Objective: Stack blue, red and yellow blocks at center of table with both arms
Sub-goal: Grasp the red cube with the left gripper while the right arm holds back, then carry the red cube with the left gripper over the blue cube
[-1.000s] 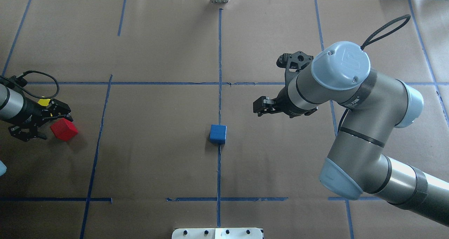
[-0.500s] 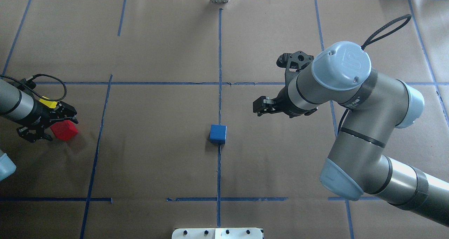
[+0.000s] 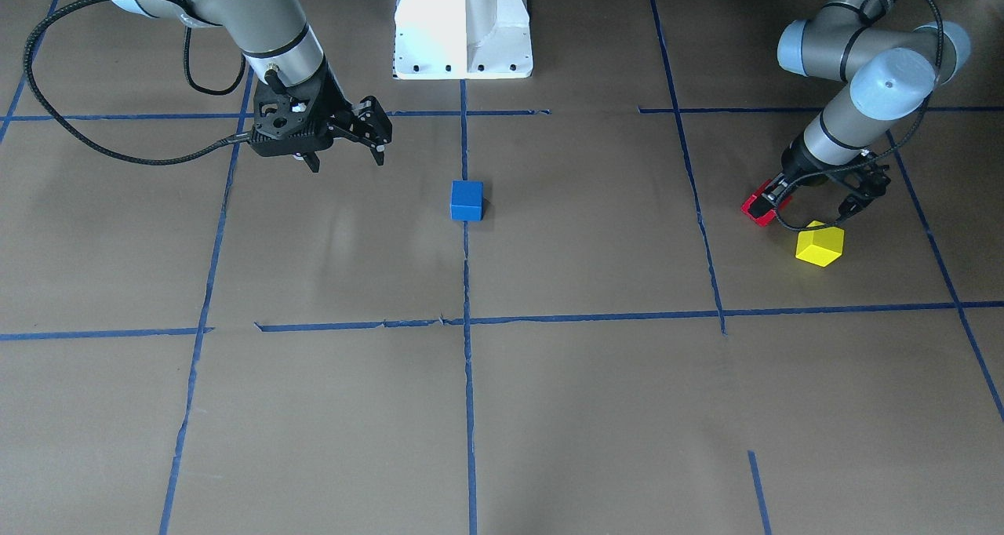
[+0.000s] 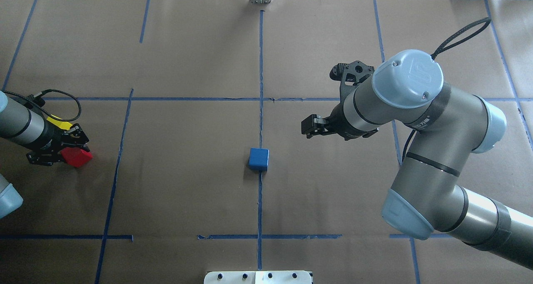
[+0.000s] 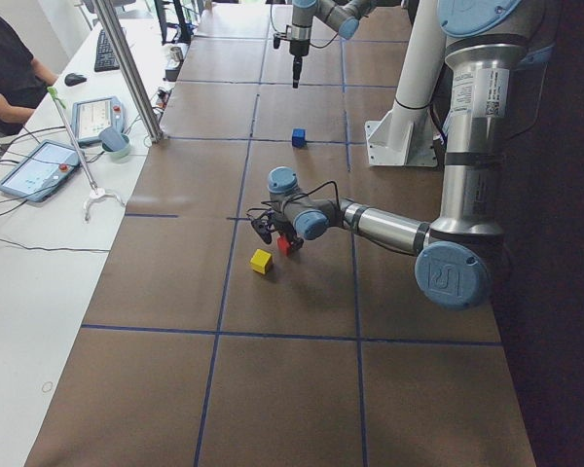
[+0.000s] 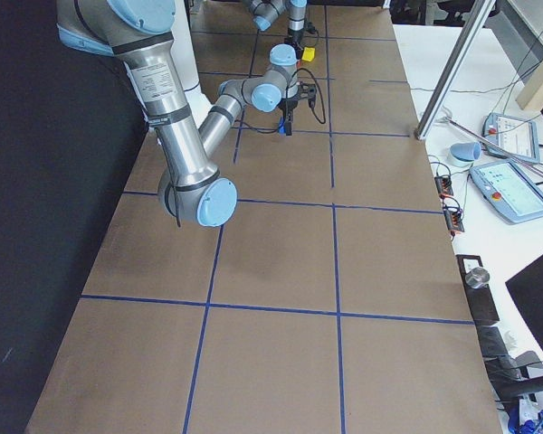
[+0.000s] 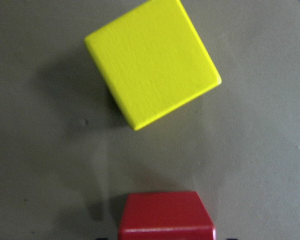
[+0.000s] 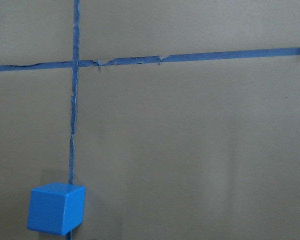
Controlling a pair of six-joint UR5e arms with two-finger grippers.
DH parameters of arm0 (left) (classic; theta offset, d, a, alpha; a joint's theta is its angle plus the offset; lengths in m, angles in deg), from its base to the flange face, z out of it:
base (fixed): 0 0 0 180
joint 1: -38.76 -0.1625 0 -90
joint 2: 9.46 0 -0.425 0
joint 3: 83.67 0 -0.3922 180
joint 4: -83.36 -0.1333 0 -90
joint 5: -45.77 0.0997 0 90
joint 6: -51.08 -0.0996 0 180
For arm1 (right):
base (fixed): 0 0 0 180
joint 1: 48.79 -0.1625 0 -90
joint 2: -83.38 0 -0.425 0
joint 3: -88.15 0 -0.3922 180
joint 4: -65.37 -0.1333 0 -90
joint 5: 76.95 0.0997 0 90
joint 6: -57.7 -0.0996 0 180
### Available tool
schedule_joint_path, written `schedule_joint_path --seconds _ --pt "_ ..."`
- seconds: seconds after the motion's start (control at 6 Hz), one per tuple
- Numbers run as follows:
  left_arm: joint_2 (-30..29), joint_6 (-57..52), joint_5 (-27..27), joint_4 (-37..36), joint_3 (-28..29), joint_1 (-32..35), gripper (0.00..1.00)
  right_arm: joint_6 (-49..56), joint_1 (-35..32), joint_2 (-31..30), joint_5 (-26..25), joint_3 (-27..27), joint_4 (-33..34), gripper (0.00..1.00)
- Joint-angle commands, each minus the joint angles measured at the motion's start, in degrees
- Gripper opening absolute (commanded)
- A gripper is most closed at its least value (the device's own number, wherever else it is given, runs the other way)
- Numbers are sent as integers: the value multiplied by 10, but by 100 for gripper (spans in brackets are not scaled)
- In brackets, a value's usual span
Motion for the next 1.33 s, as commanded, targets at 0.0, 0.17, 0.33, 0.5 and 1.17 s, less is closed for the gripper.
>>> schedule_joint_path --seconds 0.0,0.17,0.33,0.5,1.17 --pt "-27 -1 2 -3 -13 -2 0 1 -2 -1 1 9 0 100" --pt "-54 -4 2 -3 -21 -21 0 2 -4 -28 4 45 0 100" --pt "-109 -53 1 -6 -21 -52 0 10 -20 -61 9 68 0 100" --pt "-163 -130 -4 -50 -23 -67 0 10 -32 -76 9 74 0 100" --pt "-428 -233 58 -272 38 -149 0 60 -81 -144 12 97 -1 100"
